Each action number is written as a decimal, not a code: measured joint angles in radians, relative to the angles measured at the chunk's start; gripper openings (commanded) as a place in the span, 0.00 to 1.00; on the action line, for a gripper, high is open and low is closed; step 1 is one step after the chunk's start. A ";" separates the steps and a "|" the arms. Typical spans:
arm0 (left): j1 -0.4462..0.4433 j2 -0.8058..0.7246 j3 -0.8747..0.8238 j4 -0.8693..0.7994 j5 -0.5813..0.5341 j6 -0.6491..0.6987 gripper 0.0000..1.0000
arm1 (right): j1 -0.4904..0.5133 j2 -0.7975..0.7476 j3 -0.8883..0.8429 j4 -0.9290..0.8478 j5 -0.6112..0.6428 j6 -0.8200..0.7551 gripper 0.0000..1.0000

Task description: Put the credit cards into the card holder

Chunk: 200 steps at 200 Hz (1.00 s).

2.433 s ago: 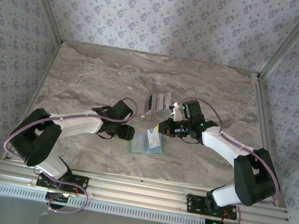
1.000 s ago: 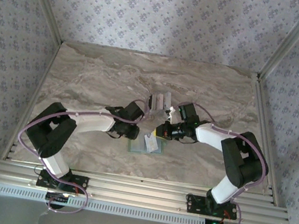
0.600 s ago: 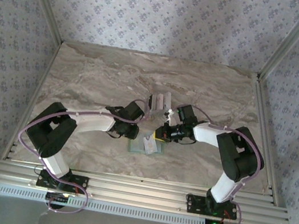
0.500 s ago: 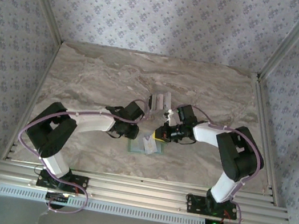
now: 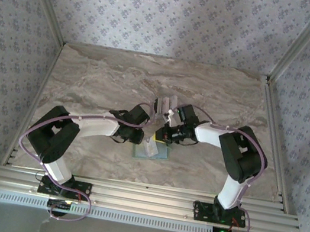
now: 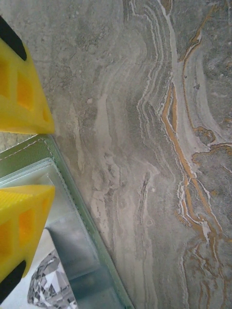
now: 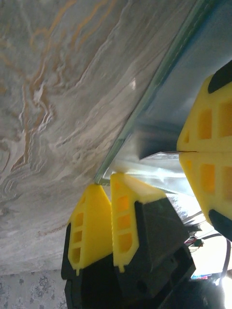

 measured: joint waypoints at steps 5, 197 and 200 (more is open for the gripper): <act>0.000 0.000 0.000 0.000 0.000 0.000 0.35 | 0.003 0.002 0.006 -0.002 0.004 0.000 0.00; 0.074 -0.209 -0.183 0.103 0.241 -0.110 0.23 | 0.082 0.033 0.056 -0.043 0.180 0.000 0.00; 0.074 -0.209 -0.184 0.104 0.243 -0.109 0.22 | 0.082 0.033 0.056 -0.043 0.181 0.000 0.00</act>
